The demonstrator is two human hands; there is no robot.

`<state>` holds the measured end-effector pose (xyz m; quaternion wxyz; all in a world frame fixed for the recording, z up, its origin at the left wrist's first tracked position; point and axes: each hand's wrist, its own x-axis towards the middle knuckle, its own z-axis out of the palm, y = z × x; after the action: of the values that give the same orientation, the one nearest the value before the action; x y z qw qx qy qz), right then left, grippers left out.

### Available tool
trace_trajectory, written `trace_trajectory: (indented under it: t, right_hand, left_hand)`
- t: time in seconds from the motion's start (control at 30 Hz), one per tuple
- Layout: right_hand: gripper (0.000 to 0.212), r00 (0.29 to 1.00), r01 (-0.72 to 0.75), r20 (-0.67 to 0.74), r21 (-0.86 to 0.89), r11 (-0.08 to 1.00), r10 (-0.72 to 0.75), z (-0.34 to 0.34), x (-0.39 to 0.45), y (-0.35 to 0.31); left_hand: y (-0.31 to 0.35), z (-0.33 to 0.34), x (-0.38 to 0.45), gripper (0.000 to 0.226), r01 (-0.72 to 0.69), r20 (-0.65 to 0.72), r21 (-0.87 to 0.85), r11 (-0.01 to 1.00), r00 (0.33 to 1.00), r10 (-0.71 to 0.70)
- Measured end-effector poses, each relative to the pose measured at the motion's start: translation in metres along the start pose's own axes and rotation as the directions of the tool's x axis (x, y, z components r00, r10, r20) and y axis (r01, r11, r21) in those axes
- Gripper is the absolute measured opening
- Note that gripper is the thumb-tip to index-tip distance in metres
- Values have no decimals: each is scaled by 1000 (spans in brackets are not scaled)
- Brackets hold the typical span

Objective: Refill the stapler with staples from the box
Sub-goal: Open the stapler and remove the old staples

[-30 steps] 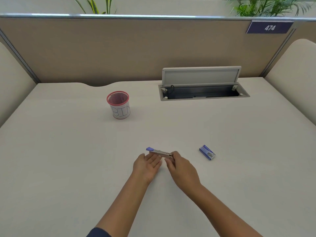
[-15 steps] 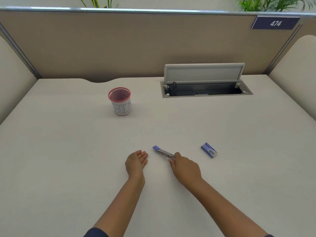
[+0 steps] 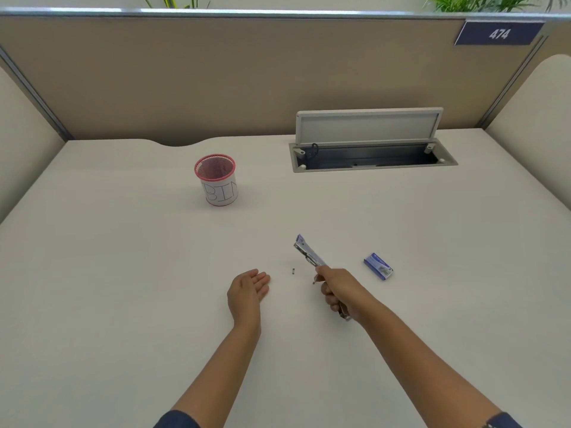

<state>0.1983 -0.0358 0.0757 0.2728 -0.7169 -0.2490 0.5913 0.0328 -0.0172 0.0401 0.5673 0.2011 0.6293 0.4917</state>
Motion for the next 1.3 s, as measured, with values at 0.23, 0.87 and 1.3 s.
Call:
trace_trajectory:
  t: [0.23, 0.87, 1.3]
  right_hand:
    - [32, 982, -21, 191, 127, 992, -4, -2, -5, 3]
    - [25, 843, 177, -155, -824, 538, -515, 6, -4, 10]
    - [19, 834, 146, -159, -860, 489, -528, 4, 7, 12]
  left_hand:
    - [-4, -2, 1, 29, -41, 11, 24, 999, 999, 41]
    - [-9, -6, -2, 26, -167, 69, 49, 985, 984, 164]
    - [-10, -7, -2, 26, -182, 90, 26, 983, 980, 179]
